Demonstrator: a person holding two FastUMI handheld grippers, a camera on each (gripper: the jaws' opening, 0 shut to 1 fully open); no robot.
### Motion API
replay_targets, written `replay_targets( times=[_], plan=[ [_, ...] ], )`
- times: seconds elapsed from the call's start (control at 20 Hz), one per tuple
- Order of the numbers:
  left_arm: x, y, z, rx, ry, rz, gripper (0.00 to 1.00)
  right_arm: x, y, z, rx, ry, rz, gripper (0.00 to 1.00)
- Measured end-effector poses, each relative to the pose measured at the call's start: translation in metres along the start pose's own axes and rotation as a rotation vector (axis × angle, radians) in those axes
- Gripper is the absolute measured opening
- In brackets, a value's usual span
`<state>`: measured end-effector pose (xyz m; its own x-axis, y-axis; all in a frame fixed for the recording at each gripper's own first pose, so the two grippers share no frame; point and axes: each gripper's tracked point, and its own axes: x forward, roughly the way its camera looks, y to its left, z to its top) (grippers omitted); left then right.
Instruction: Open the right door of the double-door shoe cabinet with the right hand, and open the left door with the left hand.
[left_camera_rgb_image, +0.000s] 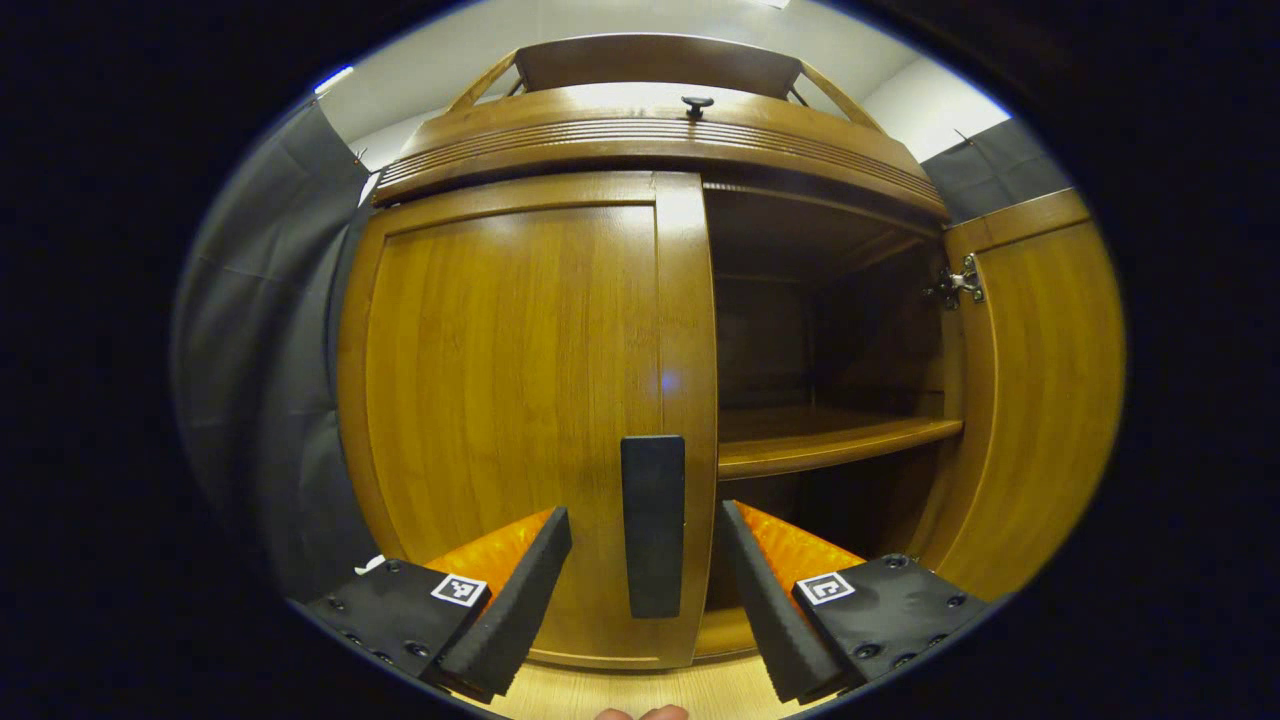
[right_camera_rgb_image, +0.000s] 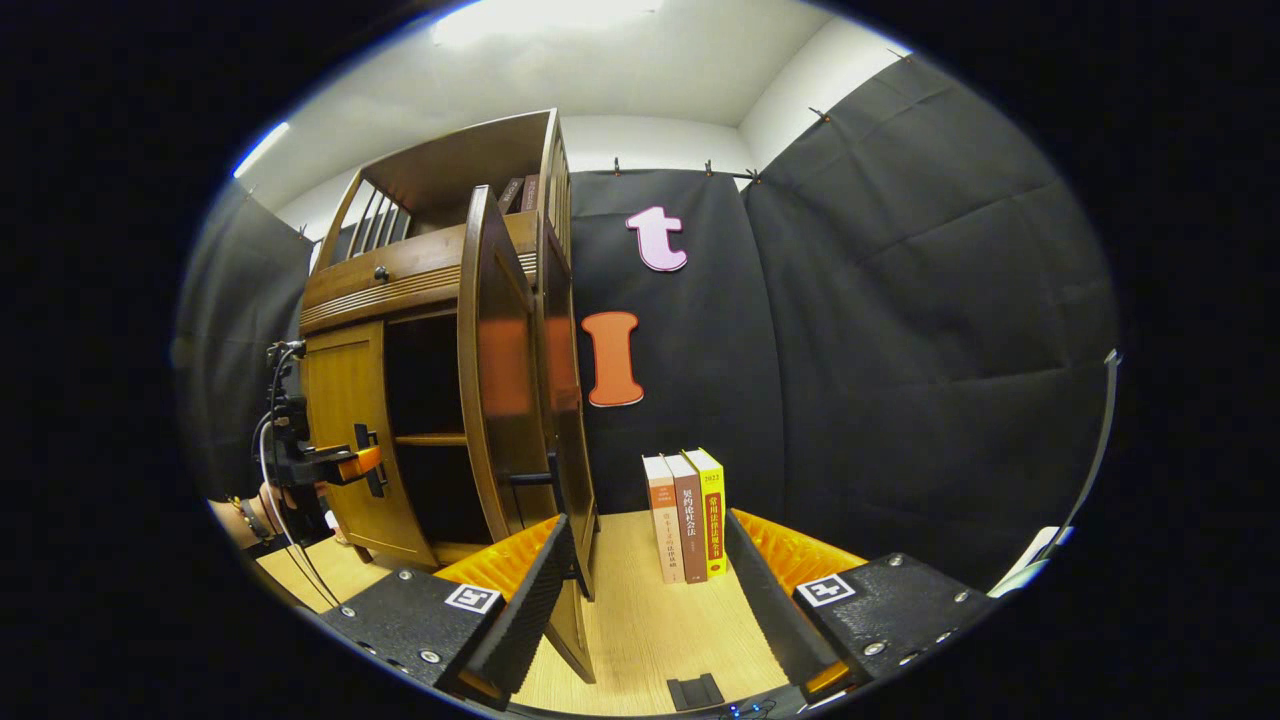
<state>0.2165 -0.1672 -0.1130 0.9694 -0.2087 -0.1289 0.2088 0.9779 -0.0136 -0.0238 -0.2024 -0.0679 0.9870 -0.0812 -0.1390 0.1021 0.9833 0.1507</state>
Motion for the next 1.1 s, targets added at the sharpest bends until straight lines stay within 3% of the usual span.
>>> replay_targets(
  times=[0.4, 0.45, 0.75, 0.85, 0.95, 1.1],
  plan=[
    [0.02, 0.004, -0.008, -0.016, -0.022, -0.01, 1.0, 0.0, -0.009, 0.009, 0.012, -0.016, -0.034, 0.92],
    [0.02, 0.0, -0.01, -0.027, -0.019, -0.019, 0.89, 0.003, -0.011, 0.013, 0.013, -0.023, -0.036, 0.92],
    [0.018, -0.002, -0.04, -0.213, 0.042, -0.066, 0.64, 0.008, -0.007, 0.028, -0.01, -0.059, -0.036, 0.92],
    [0.018, -0.005, -0.042, -0.157, 0.055, -0.052, 0.48, 0.005, -0.009, 0.023, -0.031, -0.046, -0.047, 0.92],
    [0.016, -0.003, -0.039, -0.046, 0.044, -0.039, 0.41, -0.001, -0.007, 0.018, -0.046, -0.037, -0.052, 0.92],
    [0.017, -0.004, -0.039, -0.054, 0.056, -0.039, 0.39, -0.01, -0.007, 0.014, -0.055, -0.03, -0.061, 0.92]
  ],
)
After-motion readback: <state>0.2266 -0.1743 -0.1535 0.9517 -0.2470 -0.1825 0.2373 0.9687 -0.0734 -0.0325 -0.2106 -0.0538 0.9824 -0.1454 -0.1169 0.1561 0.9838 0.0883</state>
